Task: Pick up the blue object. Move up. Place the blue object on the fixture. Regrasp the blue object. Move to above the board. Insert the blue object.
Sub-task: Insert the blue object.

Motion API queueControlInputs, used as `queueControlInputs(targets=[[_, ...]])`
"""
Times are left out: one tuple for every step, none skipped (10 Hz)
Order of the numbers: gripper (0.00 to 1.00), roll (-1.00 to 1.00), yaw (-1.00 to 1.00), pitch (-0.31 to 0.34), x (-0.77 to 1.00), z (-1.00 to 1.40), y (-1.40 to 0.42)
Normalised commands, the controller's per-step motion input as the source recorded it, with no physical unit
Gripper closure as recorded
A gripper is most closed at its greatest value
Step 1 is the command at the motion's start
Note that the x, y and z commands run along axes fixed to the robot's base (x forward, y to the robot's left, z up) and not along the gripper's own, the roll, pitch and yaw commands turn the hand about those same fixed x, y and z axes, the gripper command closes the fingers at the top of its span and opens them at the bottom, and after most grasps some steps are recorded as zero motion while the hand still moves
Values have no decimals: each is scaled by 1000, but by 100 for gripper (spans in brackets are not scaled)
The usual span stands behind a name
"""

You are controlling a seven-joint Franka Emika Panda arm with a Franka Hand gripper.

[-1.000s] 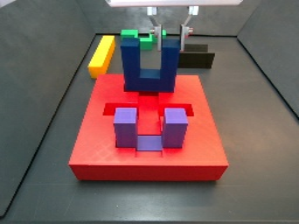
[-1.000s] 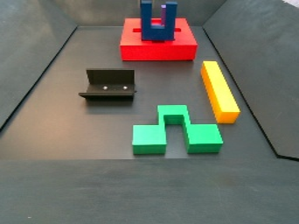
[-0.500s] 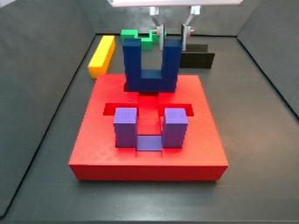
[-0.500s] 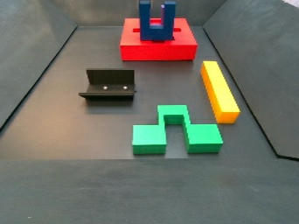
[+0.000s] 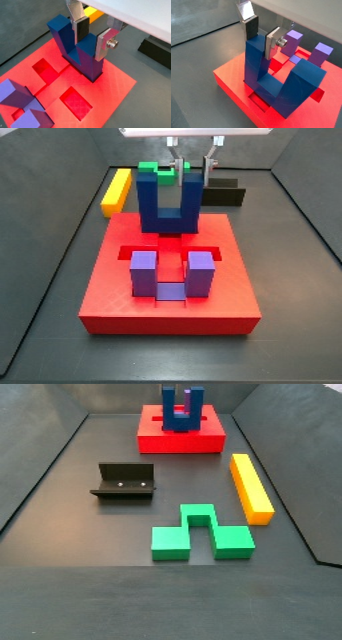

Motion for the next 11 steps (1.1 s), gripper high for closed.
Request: queueControlInputs(targets=[[100, 6, -186, 11, -11, -34, 31], [100, 0, 0, 0, -134, -100, 31], [100, 0, 111, -90, -234, -146, -3], [100, 0, 163, -84, -103, -171, -57], [100, 0, 151, -44, 0, -254, -14], [100, -59, 103, -46, 17, -480, -69], [100, -126, 0, 0, 309, -674, 0], [100, -41, -83, 140, 571, -734, 0], [100, 0, -160, 167, 646, -771, 0], [100, 0, -171, 179, 586, -766, 0], [100, 0, 0, 0, 0, 0, 0]])
